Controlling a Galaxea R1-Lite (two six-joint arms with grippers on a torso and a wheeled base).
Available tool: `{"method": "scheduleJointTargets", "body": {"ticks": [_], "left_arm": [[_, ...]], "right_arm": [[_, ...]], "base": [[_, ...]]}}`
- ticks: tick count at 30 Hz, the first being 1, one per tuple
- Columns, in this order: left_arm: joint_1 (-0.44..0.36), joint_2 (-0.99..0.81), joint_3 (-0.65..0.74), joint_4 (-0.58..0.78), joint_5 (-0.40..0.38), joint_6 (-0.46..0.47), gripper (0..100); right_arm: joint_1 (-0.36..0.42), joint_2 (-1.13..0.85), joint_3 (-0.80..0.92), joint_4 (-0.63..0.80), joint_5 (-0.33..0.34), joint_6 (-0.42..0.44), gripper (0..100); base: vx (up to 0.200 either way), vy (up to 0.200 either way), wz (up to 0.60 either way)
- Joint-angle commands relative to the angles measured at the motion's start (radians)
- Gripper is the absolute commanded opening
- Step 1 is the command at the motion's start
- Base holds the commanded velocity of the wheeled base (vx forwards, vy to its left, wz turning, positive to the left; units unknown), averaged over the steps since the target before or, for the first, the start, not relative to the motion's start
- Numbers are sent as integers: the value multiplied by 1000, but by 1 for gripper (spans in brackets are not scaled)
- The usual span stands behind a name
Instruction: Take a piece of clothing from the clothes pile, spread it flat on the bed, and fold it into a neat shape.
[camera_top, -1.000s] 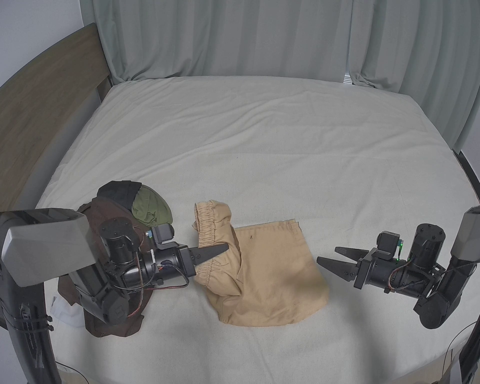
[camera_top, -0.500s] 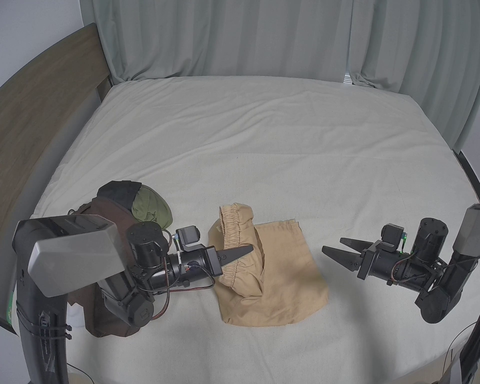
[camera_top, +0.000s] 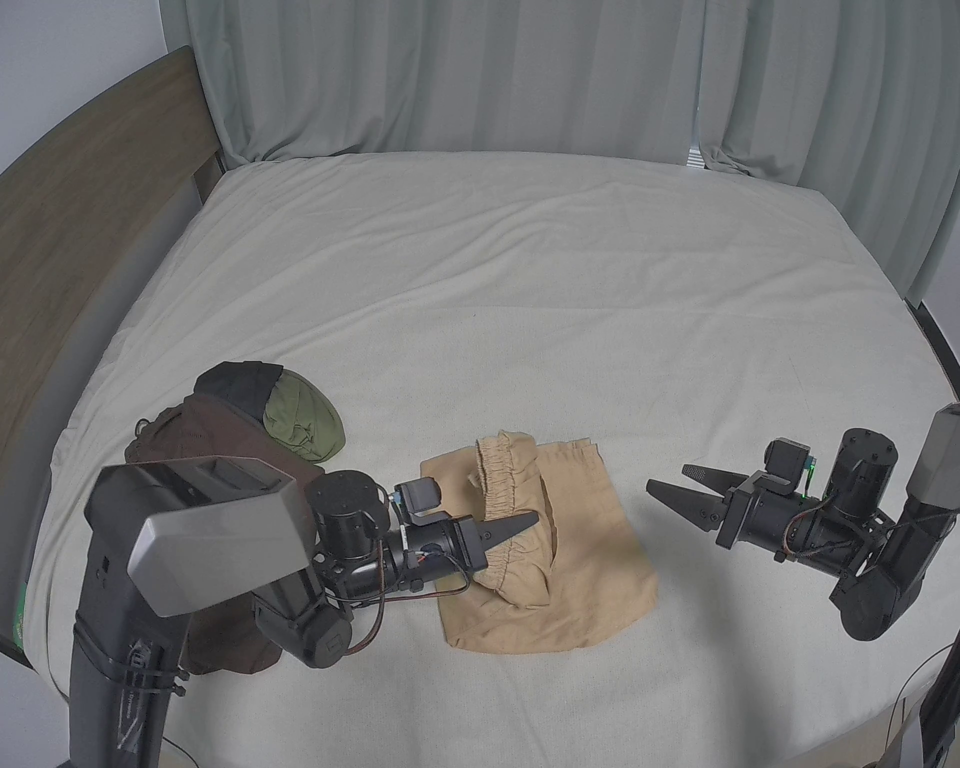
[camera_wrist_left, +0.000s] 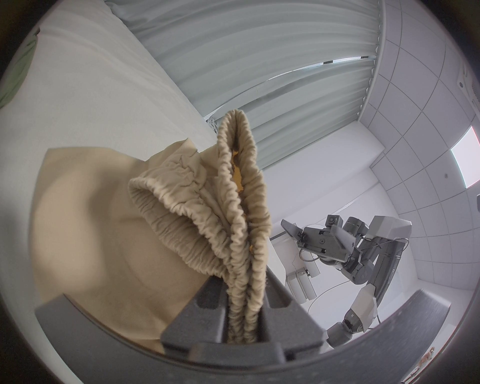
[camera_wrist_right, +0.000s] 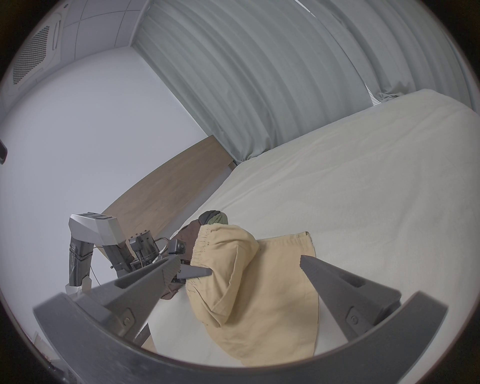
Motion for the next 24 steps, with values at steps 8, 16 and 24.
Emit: {"method": "scheduleJointTargets", "body": {"ticks": [8, 16, 24], "left_arm": [[-25, 82, -73, 1, 4, -25, 0], [-28, 92, -88, 3, 7, -28, 100], [-23, 85, -93, 0, 31, -23, 100]], "right_arm": [[0, -3, -3, -1, 0, 0, 100], [0, -4, -6, -1, 0, 0, 100], [2, -3, -3, -1, 0, 0, 100]], "base": [[0, 0, 0], [0, 0, 0], [0, 0, 0]]}}
